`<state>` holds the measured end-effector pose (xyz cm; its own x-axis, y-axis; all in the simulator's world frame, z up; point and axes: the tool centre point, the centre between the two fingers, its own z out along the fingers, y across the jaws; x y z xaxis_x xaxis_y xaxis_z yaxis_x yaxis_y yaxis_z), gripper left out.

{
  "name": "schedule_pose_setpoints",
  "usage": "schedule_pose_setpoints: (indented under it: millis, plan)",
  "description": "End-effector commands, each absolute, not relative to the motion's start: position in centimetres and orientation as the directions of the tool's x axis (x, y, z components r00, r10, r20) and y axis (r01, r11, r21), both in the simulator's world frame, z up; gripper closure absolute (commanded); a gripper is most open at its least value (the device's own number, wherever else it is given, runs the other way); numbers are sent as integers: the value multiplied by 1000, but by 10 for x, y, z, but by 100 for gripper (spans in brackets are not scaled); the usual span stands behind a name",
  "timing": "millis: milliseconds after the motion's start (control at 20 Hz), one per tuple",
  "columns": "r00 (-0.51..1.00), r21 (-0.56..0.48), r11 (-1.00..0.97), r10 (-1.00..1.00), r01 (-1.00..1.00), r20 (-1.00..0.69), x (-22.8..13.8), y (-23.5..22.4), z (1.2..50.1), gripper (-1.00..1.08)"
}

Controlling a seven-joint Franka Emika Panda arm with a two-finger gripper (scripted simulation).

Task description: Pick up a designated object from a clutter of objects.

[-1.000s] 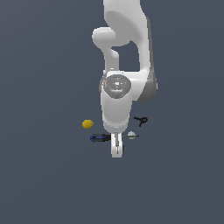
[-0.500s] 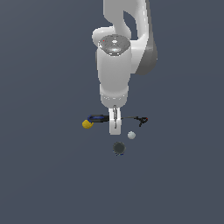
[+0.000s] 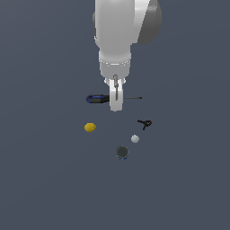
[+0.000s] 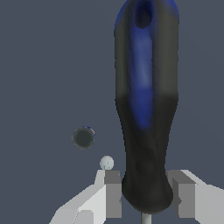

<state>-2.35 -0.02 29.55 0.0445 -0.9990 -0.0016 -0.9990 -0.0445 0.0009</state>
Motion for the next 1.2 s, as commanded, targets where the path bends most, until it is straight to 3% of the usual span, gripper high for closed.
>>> schedule_pose_setpoints:
  millis: [0,600,1150]
  plan:
    - [44,0,-44,-999,-999,0,-37,-2,315,108]
    - [44,0,-44,-999,-999,1,-76,-7,379,108]
    - [45,0,-45,-999,-999,0,-79,-7,386,108]
